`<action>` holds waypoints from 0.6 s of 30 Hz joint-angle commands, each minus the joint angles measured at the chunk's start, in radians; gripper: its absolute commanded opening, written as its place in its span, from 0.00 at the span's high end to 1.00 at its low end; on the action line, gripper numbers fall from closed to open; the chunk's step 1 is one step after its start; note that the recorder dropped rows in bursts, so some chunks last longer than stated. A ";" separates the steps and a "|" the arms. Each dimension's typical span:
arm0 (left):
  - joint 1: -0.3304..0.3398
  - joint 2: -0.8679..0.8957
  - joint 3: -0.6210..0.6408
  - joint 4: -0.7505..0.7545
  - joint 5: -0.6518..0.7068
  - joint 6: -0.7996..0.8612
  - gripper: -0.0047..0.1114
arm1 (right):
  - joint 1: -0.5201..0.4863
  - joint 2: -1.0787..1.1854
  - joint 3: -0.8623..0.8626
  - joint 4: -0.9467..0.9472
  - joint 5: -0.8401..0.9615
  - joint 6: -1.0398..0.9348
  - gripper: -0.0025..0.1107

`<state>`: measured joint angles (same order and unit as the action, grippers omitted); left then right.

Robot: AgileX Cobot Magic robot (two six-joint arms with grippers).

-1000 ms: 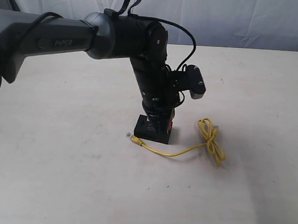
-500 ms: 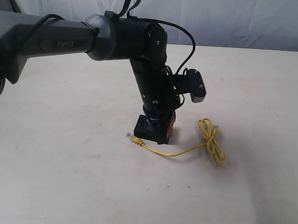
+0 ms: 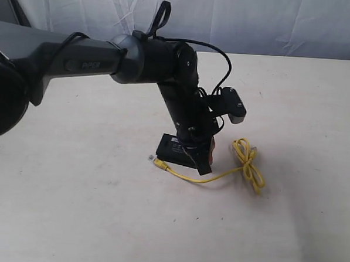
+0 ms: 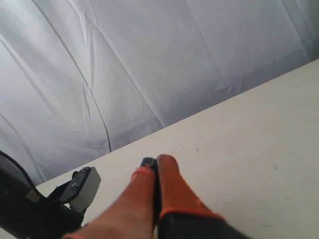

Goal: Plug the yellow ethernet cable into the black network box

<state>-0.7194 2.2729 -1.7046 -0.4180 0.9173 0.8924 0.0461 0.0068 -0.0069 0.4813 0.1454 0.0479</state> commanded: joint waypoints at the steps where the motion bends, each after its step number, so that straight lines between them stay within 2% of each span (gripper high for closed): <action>1: 0.000 0.007 0.000 0.147 -0.040 -0.112 0.96 | -0.004 -0.007 0.007 -0.002 -0.005 -0.004 0.99; 6: 0.000 0.007 0.000 0.303 -0.046 -0.218 0.96 | -0.004 -0.007 0.007 -0.002 -0.002 -0.004 0.99; 14: 0.008 -0.020 -0.037 0.323 -0.032 -0.273 0.96 | -0.004 -0.007 0.007 -0.002 -0.002 -0.004 0.99; 18: 0.069 -0.063 -0.067 0.318 -0.071 -0.285 0.96 | -0.004 -0.007 0.007 -0.002 -0.004 -0.004 0.99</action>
<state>-0.6962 2.2494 -1.7482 -0.0977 0.8764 0.6275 0.0461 0.0068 -0.0069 0.4813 0.1454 0.0479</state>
